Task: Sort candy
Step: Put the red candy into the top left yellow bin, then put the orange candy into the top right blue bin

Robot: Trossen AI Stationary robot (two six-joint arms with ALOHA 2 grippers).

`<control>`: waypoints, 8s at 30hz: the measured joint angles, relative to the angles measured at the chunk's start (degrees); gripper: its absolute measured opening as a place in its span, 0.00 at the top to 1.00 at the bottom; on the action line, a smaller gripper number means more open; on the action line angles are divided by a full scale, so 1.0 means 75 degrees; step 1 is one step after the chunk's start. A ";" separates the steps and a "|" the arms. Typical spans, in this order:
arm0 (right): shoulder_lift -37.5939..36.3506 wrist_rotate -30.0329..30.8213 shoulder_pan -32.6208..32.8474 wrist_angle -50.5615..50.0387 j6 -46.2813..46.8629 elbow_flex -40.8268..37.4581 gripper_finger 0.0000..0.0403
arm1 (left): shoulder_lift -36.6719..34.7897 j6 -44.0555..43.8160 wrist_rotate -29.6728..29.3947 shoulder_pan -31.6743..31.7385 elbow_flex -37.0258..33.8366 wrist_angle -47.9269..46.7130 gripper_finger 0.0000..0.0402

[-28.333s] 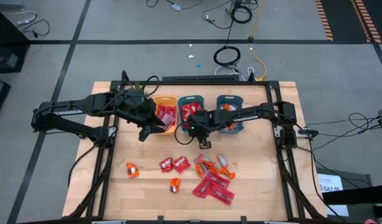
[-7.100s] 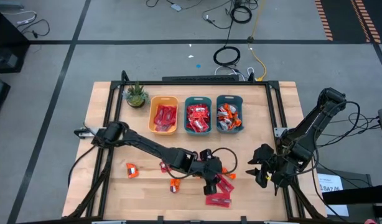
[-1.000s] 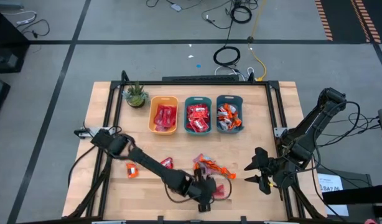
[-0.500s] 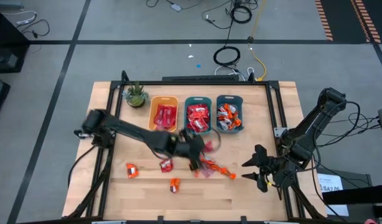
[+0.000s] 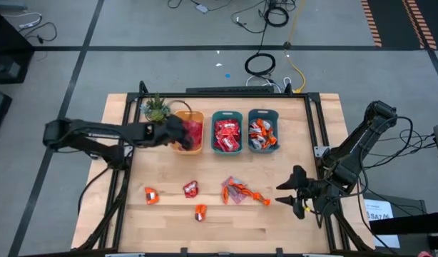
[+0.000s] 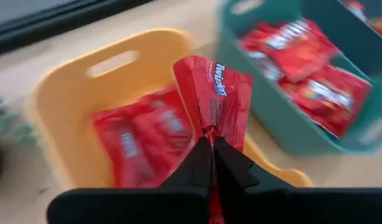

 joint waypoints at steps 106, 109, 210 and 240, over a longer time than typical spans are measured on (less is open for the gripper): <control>0.5158 -0.1037 -0.2366 0.3121 -0.1682 0.0108 0.60 | -0.0437 -0.1803 0.0906 -0.2487 0.0657 -0.2590 0.41; 0.5106 -0.1088 -0.2366 0.3120 -0.1835 0.0185 0.75 | -0.0437 -0.1803 0.0907 -0.2487 0.0657 -0.2581 0.41; 0.4620 -0.3508 -0.2218 0.1447 -0.1135 0.0228 0.47 | -0.0440 -0.1800 0.0916 -0.2487 0.0657 -0.2360 0.41; -0.0095 -0.0743 -0.5546 -0.0597 -0.1953 0.0181 0.98 | -0.0440 -0.1797 0.0916 -0.2487 0.0657 -0.2190 0.41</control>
